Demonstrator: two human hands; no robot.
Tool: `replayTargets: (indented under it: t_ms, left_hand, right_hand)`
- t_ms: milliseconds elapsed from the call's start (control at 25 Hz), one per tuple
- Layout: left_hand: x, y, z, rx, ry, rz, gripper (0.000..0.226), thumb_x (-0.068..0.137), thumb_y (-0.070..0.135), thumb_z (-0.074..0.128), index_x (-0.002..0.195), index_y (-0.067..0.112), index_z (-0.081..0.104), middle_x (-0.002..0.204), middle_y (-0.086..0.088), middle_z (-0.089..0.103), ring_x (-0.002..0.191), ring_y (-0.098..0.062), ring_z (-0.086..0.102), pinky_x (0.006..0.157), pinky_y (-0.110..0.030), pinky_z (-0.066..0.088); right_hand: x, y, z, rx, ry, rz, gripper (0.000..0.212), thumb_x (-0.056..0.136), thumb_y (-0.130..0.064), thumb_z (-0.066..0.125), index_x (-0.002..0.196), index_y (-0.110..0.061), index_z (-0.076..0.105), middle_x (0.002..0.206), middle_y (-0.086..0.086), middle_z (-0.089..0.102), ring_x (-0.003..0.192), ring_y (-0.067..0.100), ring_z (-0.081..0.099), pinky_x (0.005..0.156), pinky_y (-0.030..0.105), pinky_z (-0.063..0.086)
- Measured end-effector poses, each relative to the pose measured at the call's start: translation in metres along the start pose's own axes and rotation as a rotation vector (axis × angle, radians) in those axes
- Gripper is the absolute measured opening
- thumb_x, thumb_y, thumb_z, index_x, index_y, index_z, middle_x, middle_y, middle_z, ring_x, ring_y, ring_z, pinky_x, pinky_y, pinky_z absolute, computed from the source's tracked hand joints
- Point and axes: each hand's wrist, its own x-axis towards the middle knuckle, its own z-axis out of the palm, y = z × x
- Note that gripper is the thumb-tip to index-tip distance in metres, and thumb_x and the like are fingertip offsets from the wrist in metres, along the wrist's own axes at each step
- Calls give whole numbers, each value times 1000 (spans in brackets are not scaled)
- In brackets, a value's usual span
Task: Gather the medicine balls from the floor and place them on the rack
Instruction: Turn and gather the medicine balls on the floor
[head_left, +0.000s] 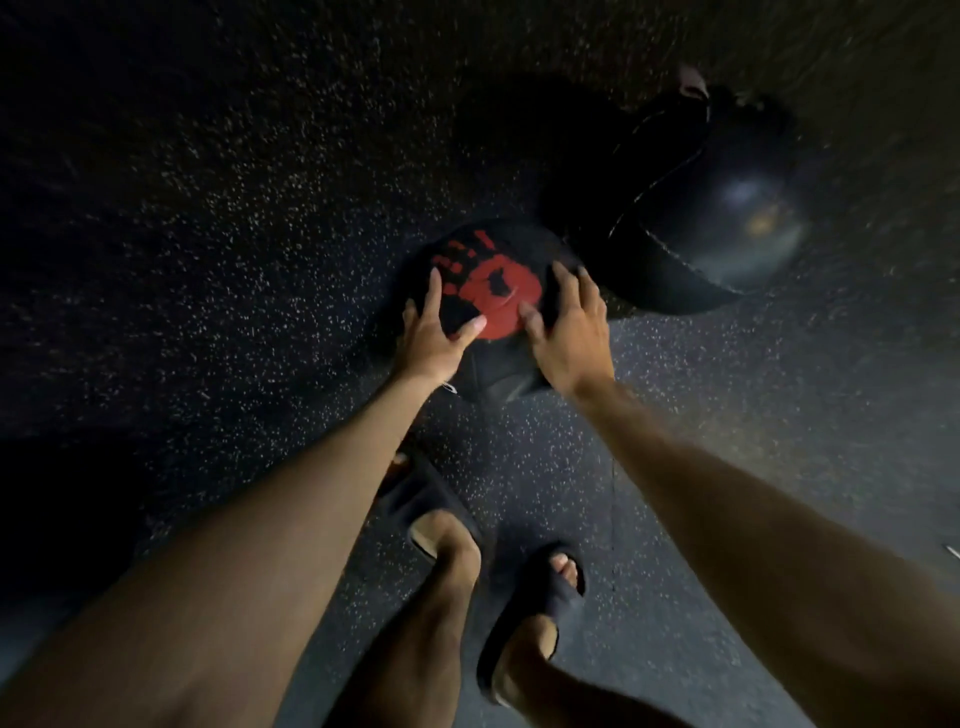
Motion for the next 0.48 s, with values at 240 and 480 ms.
replayTargets:
  t_ms: [240, 480]
  left_hand:
    - [61, 35, -32, -42, 171, -52, 69, 99, 54, 43, 157, 23, 23, 155, -17, 35, 140, -36, 38, 114, -44, 33]
    - [37, 26, -28, -21, 252, 23, 76, 97, 52, 51, 158, 25, 14, 156, -21, 25, 141, -39, 32, 112, -49, 35]
  right_hand:
    - [17, -7, 0, 12, -26, -26, 80, 97, -43, 56, 159, -31, 8, 150, 23, 31, 137, 40, 33, 116, 50, 28]
    - [94, -63, -12, -259, 16, 31, 71, 95, -63, 46, 154, -31, 22, 136, 23, 43, 123, 41, 45, 99, 51, 42]
